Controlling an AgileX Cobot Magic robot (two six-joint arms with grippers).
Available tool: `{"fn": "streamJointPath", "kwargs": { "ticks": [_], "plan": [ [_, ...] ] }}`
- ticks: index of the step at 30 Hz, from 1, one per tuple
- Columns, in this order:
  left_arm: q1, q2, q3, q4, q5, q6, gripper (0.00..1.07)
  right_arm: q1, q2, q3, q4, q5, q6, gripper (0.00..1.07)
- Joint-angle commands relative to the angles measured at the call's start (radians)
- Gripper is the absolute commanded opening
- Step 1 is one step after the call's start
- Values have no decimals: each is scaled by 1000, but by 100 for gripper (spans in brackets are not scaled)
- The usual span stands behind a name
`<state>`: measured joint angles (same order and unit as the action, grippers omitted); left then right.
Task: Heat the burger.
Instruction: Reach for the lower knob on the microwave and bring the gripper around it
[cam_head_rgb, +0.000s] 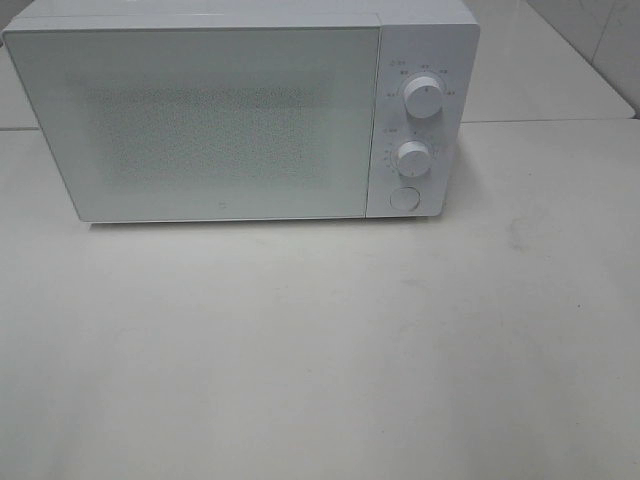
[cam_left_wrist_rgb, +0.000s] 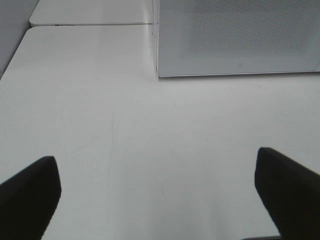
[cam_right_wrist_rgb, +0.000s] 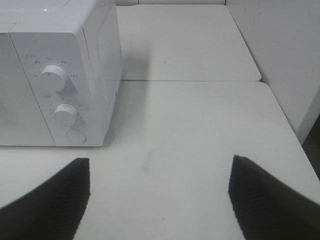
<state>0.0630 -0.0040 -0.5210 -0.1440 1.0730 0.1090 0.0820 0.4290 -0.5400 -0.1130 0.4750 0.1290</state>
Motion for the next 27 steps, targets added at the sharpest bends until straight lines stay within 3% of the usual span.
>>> {"fn": "streamJointPath", "kwargs": {
  "ticks": [1,11,27],
  "plan": [
    [3,-25,3,-8,1,-8,98,-6,71,-4,2,-76,-1,75],
    [3,-25,3,-8,1,-8,98,-6,304,-4,2,-267,-1,75],
    [3,-25,3,-8,1,-8,98,-6,547,-4,-10,-645,6,75]
  ]
}}
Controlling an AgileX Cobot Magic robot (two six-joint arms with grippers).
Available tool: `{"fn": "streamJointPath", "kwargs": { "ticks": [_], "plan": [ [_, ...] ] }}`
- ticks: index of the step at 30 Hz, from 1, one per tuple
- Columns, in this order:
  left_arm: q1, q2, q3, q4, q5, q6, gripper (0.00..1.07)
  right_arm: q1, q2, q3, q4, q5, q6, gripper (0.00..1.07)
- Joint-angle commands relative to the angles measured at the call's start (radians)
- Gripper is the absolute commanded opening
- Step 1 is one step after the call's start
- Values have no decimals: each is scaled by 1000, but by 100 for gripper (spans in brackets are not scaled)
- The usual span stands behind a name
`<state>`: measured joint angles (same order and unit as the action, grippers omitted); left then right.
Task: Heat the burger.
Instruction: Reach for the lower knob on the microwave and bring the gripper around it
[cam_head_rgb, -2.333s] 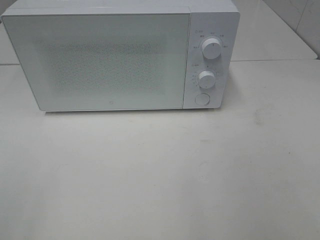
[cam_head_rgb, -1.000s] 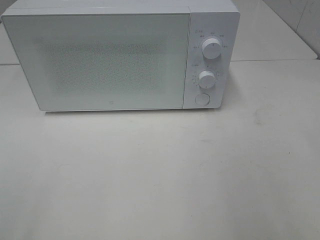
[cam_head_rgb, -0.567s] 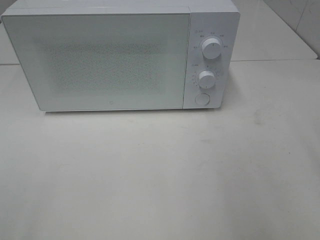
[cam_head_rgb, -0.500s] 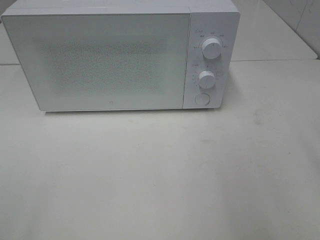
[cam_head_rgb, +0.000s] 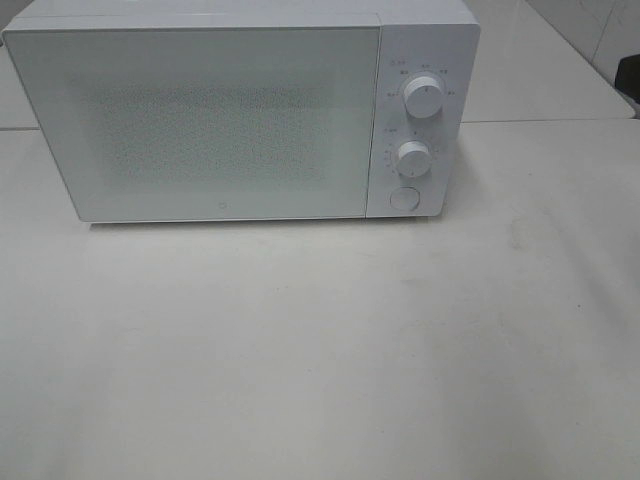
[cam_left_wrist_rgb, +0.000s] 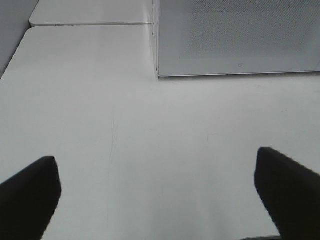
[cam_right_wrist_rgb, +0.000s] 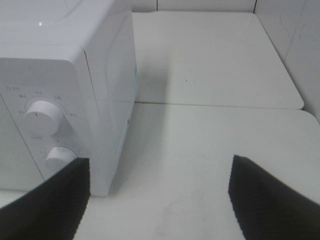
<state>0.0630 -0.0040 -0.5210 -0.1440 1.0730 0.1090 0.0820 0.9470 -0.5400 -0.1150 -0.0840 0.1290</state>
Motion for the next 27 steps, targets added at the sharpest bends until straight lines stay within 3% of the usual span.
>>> {"fn": "streamJointPath", "kwargs": {
  "ticks": [1,7,13,15,17,18,21,23,27],
  "plan": [
    [3,-25,3,-8,1,-8,98,-6,29,-4,-8,-86,6,75],
    [3,-25,3,-8,1,-8,98,-6,132,0,-6,-222,5,75],
    [3,-25,3,-8,1,-8,98,-4,226,82,102,-501,-93,75],
    [3,-25,3,-8,1,-8,98,51,282,146,230,-666,-223,75],
    [3,-25,3,-8,1,-8,98,70,294,157,263,-702,-252,75],
    [3,-25,3,-8,1,-8,98,111,327,178,348,-765,-319,75],
    [3,-25,3,-8,1,-8,98,128,341,183,381,-782,-341,75],
    [3,-25,3,-8,1,-8,98,198,398,202,510,-843,-402,75],
    [3,-25,3,-8,1,-8,98,260,435,216,550,-896,-408,75]
  ]
}}
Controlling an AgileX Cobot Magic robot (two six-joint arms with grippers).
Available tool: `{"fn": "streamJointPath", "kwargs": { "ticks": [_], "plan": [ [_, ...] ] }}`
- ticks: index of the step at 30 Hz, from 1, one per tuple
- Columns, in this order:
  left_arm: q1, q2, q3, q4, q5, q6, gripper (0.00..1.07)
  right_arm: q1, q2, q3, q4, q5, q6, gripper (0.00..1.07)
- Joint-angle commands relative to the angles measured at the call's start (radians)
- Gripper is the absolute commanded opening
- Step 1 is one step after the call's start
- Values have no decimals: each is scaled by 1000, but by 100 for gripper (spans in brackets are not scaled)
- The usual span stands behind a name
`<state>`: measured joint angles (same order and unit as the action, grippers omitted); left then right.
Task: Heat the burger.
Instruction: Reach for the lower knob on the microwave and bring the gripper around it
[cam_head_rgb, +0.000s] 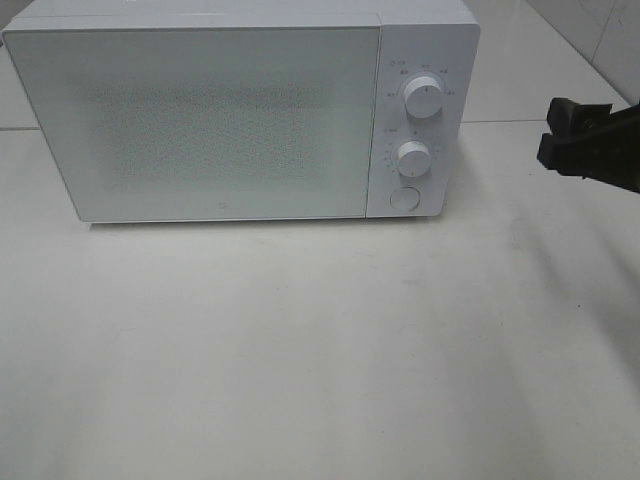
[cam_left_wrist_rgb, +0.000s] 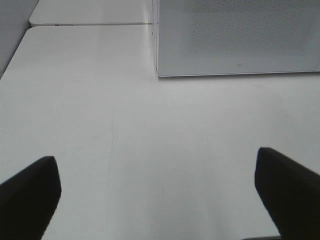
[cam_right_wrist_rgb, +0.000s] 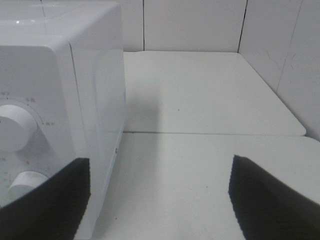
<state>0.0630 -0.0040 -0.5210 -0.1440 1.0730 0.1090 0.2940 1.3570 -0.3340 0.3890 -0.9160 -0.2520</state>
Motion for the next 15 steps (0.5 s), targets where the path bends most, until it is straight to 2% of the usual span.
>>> {"fn": "streamJointPath", "kwargs": {
  "ticks": [1,5,8,9,11,13,15],
  "plan": [
    [3,-25,3,-8,1,-8,98,69,35,12,50,-77,-28,75],
    [3,-25,3,-8,1,-8,98,156,99,13,84,-180,-30,75],
    [3,-25,3,-8,1,-8,98,178,116,13,114,-221,-30,75],
    [3,-25,3,-8,1,-8,98,219,144,12,170,-276,-30,75],
    [3,-25,3,-8,1,-8,98,235,154,11,191,-288,-30,75],
    [3,-25,3,-8,1,-8,98,309,214,9,257,-360,-30,75],
    [3,-25,3,-8,1,-8,98,327,227,7,267,-383,-30,75]
  ]
}}
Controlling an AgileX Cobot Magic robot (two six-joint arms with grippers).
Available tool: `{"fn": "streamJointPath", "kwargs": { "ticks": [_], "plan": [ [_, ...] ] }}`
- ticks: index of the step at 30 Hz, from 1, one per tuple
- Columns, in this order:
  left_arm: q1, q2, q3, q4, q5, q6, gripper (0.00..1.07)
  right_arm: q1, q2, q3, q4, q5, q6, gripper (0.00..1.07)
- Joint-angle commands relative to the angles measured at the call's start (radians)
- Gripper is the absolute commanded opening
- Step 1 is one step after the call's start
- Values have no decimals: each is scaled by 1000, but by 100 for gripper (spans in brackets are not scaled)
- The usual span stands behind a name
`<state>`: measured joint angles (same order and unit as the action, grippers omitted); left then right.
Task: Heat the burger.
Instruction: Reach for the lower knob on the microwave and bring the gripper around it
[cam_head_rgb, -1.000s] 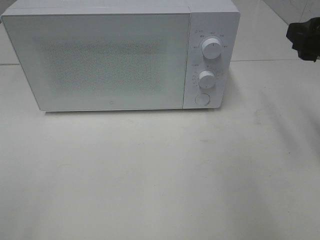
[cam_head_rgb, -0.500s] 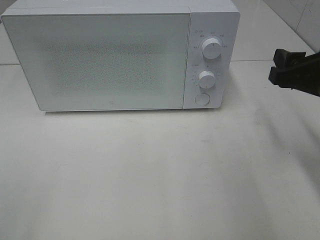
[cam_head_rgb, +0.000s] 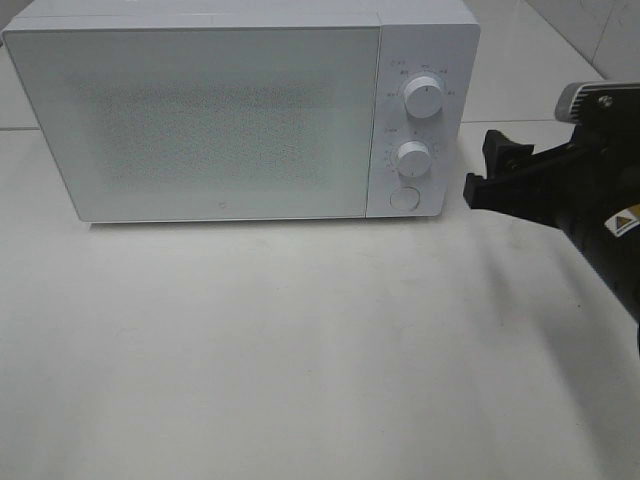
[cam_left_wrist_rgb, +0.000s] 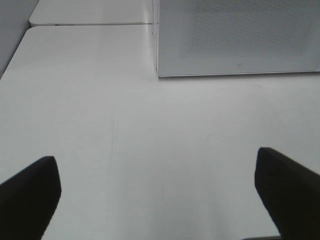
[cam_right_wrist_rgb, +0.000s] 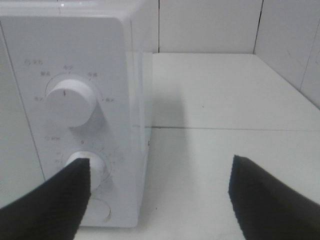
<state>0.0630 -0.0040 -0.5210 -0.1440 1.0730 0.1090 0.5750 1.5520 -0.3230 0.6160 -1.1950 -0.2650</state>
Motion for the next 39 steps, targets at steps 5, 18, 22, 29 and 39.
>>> {"fn": "streamJointPath", "kwargs": {
  "ticks": [5,18,22,29,39],
  "plan": [
    [3,-25,3,-8,1,-8,98,108,100,-26,91,-176,-17,75],
    [3,-25,3,-8,1,-8,98,162,231,-157,164,-206,-63,75],
    [3,-25,3,-8,1,-8,98,162,260,-191,164,-206,-63,75],
    [3,-25,3,-8,1,-8,98,162,335,-273,164,-207,-61,75],
    [3,-25,3,-8,1,-8,98,162,418,-364,164,-207,-37,75]
  ]
}}
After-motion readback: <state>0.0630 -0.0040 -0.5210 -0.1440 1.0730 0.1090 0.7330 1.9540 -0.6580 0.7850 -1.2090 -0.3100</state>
